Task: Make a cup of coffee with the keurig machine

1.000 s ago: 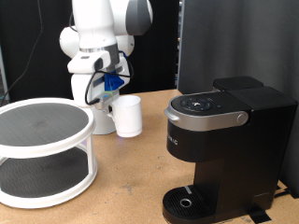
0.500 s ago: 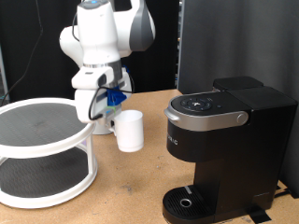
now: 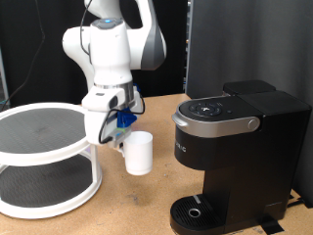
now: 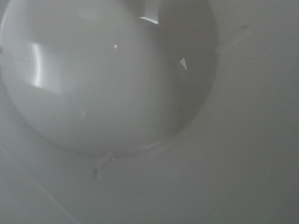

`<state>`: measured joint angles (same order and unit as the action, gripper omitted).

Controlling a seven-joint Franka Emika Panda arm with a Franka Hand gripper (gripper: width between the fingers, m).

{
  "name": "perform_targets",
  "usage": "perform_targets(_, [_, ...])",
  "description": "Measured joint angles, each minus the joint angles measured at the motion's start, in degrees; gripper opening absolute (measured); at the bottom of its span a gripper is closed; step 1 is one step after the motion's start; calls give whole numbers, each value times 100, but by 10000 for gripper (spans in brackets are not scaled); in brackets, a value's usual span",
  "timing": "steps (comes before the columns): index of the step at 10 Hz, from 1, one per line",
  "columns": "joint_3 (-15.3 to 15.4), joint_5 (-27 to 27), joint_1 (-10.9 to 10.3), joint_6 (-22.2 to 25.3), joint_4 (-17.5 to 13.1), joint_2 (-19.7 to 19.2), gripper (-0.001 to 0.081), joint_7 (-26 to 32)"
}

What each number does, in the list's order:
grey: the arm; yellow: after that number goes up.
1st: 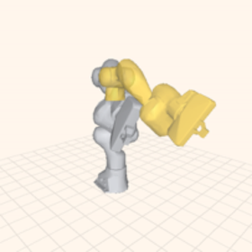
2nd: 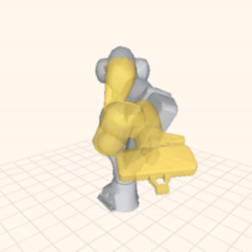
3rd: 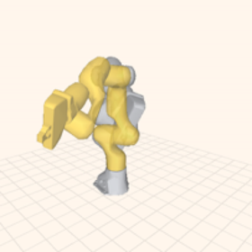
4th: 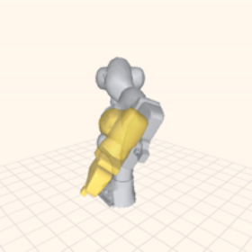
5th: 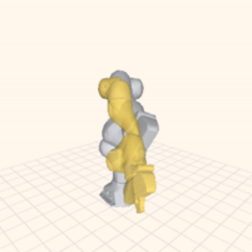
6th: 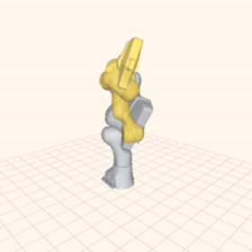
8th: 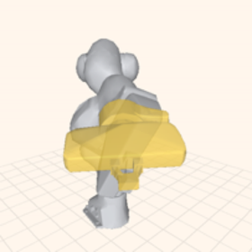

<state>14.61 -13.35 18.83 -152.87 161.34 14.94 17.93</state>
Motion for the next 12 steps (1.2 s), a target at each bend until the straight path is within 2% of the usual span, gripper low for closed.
perform_targets(6, [105, 420, 119, -741, 8, -725, 72, -303])
perform_targets(9, [111, 864, 200, -1078, 8, -1014, 72, -733])
perform_targets(12, [115, 891, 189, -1286, -28, -1255, 72, -812])
